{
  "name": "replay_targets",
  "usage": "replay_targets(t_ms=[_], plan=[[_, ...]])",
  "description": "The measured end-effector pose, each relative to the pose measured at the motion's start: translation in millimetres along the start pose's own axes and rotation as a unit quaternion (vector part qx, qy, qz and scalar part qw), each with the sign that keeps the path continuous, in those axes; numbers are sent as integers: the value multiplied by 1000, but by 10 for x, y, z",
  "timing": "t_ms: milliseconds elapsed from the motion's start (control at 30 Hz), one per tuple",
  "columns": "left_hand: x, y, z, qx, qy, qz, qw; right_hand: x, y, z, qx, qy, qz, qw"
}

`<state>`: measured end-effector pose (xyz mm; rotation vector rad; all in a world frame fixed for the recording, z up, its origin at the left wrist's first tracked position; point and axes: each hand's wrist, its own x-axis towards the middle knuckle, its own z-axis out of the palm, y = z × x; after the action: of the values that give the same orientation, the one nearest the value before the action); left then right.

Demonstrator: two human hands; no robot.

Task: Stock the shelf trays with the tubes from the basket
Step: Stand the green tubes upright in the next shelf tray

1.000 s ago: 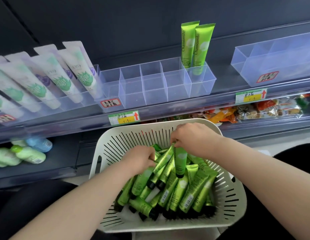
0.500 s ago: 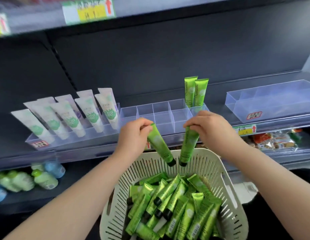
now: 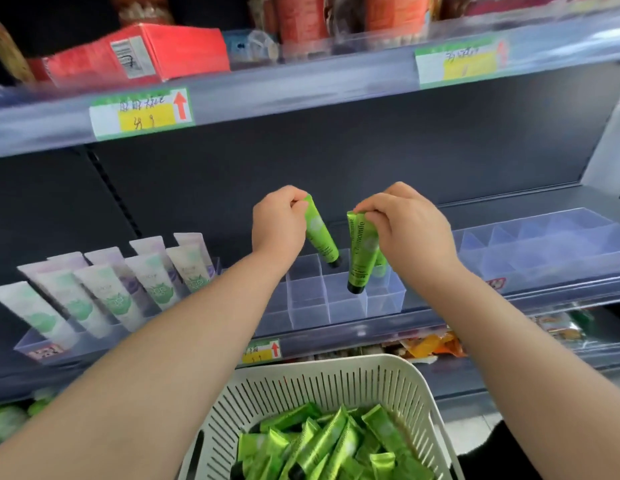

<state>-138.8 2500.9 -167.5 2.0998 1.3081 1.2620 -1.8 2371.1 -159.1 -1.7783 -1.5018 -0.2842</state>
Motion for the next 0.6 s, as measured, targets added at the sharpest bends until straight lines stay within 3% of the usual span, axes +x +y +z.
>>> replay_targets(t_ms=[100, 300, 600], plan=[[86, 15, 210, 68, -57, 18, 996, 78, 42, 80, -16, -24, -5, 1000], [223, -24, 417, 97, -169, 5, 981, 204, 130, 185, -40, -20, -9, 999], [157, -254, 233, 79, -121, 59, 988, 483, 38, 404, -85, 9, -40, 996]])
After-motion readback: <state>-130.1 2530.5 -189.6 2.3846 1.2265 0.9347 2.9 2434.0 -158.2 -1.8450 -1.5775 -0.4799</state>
